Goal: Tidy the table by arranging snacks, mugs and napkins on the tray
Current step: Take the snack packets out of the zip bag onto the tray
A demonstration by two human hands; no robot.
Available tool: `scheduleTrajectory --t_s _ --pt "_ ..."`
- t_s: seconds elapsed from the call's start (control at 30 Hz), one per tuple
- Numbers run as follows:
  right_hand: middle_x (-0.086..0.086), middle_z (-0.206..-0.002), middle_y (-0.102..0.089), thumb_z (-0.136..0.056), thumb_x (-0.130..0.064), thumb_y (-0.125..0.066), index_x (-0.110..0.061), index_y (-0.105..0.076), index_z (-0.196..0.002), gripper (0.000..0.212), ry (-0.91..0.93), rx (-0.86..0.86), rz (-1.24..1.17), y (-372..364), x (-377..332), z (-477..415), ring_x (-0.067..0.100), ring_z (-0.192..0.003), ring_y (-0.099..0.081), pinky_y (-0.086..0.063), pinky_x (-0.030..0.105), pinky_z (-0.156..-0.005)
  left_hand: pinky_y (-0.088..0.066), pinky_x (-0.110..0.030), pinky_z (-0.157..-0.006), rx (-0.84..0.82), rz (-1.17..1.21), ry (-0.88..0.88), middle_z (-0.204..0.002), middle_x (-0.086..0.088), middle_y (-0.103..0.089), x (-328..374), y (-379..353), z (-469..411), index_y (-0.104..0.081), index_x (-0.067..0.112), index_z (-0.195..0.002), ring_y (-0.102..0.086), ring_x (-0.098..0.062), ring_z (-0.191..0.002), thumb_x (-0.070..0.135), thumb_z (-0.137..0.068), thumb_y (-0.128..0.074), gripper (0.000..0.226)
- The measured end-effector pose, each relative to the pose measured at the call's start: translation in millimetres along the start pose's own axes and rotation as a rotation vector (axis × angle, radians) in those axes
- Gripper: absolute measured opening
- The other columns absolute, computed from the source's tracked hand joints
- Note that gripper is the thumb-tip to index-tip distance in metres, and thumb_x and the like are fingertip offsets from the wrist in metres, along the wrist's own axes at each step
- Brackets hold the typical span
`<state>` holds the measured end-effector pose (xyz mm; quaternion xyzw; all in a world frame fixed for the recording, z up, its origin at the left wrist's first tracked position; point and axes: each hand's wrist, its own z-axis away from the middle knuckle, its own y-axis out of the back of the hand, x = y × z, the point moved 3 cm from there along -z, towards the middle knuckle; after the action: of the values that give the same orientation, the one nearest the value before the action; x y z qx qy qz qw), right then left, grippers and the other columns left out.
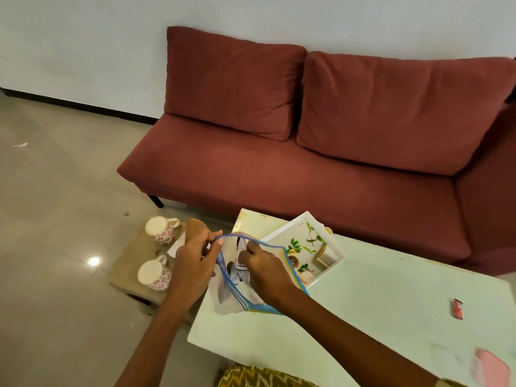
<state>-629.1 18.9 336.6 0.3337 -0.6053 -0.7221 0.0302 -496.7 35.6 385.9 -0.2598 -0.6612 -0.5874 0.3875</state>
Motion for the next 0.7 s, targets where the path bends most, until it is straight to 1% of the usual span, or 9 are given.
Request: scheduleTrajectory --t_s 0.1,0.2,0.27,0.3,0.37,0.43,0.5,0.6,0.7 --pt "0.015 -0.12 -0.056 -0.081 -0.006 -0.066 -0.005 -0.058 -0.11 0.03 0.068 0.078 -0.055 37.9 13.1 27.5 0.031 -0.098 -0.061 -0.053 0.037 -0.079 -0.042 -0.005 -0.044 0.044 -0.013 0.049 -0.071 -0.004 -0.06 -0.3 -20.7 -3.2 -0.055 0.009 -0.088 -0.057 -0.009 -0.061 0.015 -0.091 -0.052 0.008" --pt "0.012 -0.099 -0.066 -0.069 0.0 -0.074 -0.008 -0.064 -0.097 0.031 0.106 0.286 -0.18 68.7 32.8 52.6 0.023 -0.085 -0.065 -0.057 0.028 -0.067 -0.041 -0.003 -0.048 0.11 -0.053 0.098 -0.072 -0.007 -0.059 -5.3 -34.8 -4.1 -0.054 0.006 -0.088 -0.054 -0.009 -0.059 0.015 -0.091 -0.052 0.01" --pt "0.004 -0.096 -0.067 -0.074 0.002 -0.063 -0.014 -0.064 -0.099 0.029 0.012 0.472 -0.394 87.7 59.9 60.4 0.01 -0.087 -0.06 -0.05 0.011 -0.074 -0.041 -0.001 -0.048 0.154 -0.06 0.134 -0.065 -0.004 -0.056 -12.0 -44.1 -4.7 -0.051 0.007 -0.085 -0.053 -0.008 -0.056 0.015 -0.091 -0.051 0.01" --pt "-0.003 -0.096 -0.066 -0.077 0.004 -0.058 -0.02 -0.062 -0.101 0.035 -0.059 0.55 -0.494 95.9 76.0 61.2 0.003 -0.087 -0.058 -0.045 0.006 -0.076 -0.041 -0.001 -0.048 0.172 -0.063 0.151 -0.063 -0.004 -0.055 -15.9 -47.2 -5.1 -0.051 0.007 -0.085 -0.052 -0.01 -0.055 0.015 -0.091 -0.051 0.01" --pt "-0.013 -0.093 -0.063 -0.078 0.011 -0.056 -0.033 -0.056 -0.106 0.052 -0.206 0.62 -0.616 105.7 113.1 56.5 0.003 -0.083 -0.059 -0.046 0.01 -0.076 -0.04 -0.001 -0.05 0.181 -0.06 0.177 -0.063 -0.008 -0.057 -22.2 -54.9 -10.5 -0.052 0.005 -0.086 -0.051 -0.014 -0.054 0.013 -0.091 -0.051 0.01" --pt "-0.012 -0.092 -0.062 -0.077 0.015 -0.058 -0.03 -0.053 -0.111 0.056 -0.287 0.614 -0.66 103.9 150.8 47.9 0.002 -0.079 -0.06 -0.048 0.011 -0.076 -0.04 0.0 -0.053 0.182 -0.06 0.192 -0.066 -0.013 -0.058 -26.5 -60.7 -17.6 -0.052 0.001 -0.086 -0.049 -0.015 -0.054 0.012 -0.092 -0.05 0.013" --pt "-0.007 -0.094 -0.063 -0.079 0.015 -0.058 -0.021 -0.054 -0.115 0.051 -0.357 0.575 -0.645 93.1 186.8 36.1 -0.001 -0.078 -0.06 -0.048 0.006 -0.072 -0.04 -0.002 -0.054 0.192 -0.066 0.193 -0.063 -0.01 -0.055 -27.0 -65.4 -25.4 -0.052 -0.001 -0.084 -0.047 -0.013 -0.055 0.012 -0.092 -0.049 0.015" --pt "0.0 -0.1 -0.063 -0.081 0.013 -0.056 -0.01 -0.058 -0.114 0.041 -0.455 0.472 -0.516 56.7 242.7 14.5 0.001 -0.077 -0.058 -0.045 0.002 -0.061 -0.037 -0.015 -0.045 0.218 -0.066 0.189 -0.062 -0.008 -0.054 -34.9 -75.2 -37.4 -0.052 0.002 -0.082 -0.048 -0.017 -0.056 0.014 -0.093 -0.048 0.016" --pt "0.009 -0.104 -0.065 -0.083 0.013 -0.054 -0.007 -0.061 -0.109 0.034 -0.544 0.311 -0.457 3.4 298.5 -6.9 0.016 -0.087 -0.061 -0.046 0.008 -0.061 -0.04 -0.031 -0.053 0.244 -0.054 0.185 -0.067 -0.015 -0.058 -52.3 -83.0 -48.4 -0.054 0.007 -0.082 -0.053 -0.033 -0.064 0.016 -0.092 -0.049 0.015"
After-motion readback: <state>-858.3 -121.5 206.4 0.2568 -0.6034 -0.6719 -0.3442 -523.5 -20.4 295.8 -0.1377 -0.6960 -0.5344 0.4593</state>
